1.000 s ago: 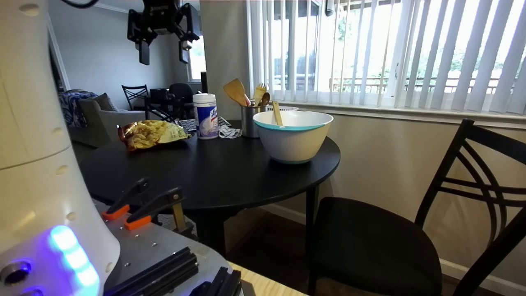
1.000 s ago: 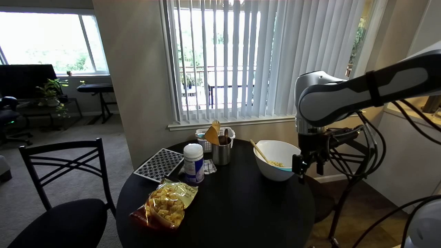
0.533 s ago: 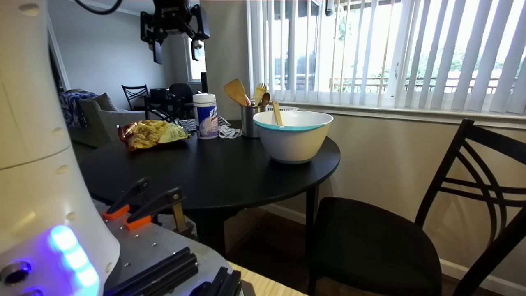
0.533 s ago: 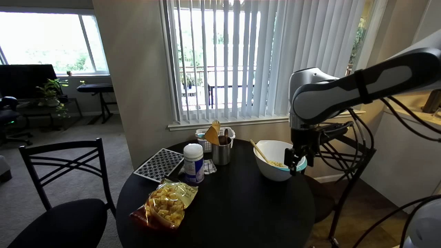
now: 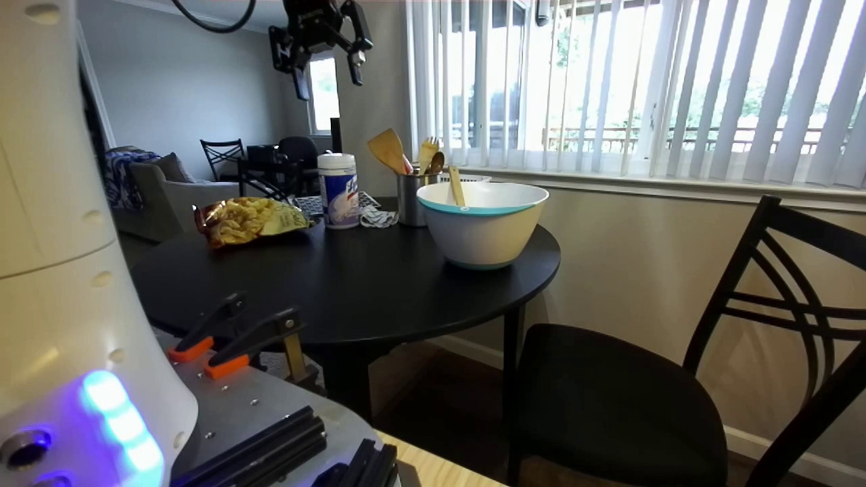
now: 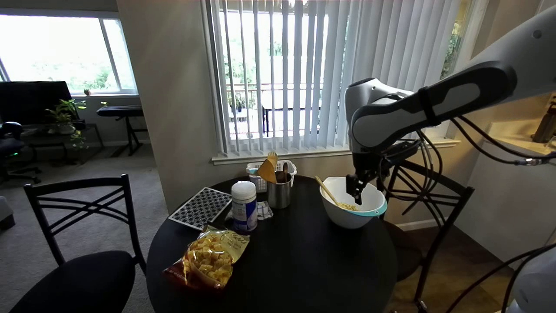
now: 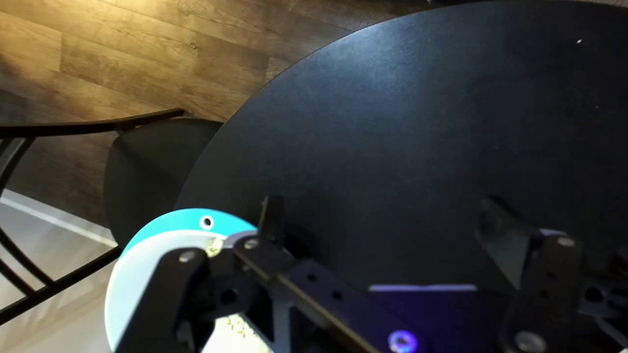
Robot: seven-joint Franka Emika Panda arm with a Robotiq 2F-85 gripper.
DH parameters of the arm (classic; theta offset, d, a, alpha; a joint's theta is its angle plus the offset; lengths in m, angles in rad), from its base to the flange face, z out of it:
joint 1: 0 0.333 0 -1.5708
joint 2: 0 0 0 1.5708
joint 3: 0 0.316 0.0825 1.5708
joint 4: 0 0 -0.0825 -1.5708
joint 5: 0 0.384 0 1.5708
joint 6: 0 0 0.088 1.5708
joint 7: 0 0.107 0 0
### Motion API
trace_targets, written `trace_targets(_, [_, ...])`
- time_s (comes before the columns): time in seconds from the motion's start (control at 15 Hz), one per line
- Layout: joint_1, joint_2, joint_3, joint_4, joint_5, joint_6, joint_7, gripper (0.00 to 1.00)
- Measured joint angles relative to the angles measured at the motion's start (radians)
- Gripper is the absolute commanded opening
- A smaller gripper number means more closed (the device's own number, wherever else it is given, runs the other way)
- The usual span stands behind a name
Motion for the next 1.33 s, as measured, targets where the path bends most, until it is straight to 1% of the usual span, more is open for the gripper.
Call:
trace_targets(0.2, [-0.009, 0.051, 0.021, 0.048, -0.086, -0.006, 0.097, 1.00])
trace_targets(0.47, [-0.009, 0.105, 0.026, 0.090, -0.148, -0.023, 0.171, 1.00])
trace_targets(0.67, [-0.009, 0.133, 0.026, 0.113, -0.170, -0.033, 0.199, 1.00])
trace_targets(1.13, [-0.009, 0.169, 0.026, 0.136, -0.175, -0.034, 0.219, 1.00])
trace_targets(1.33, [-0.009, 0.206, 0.024, 0.186, -0.207, -0.034, 0.230, 1.00])
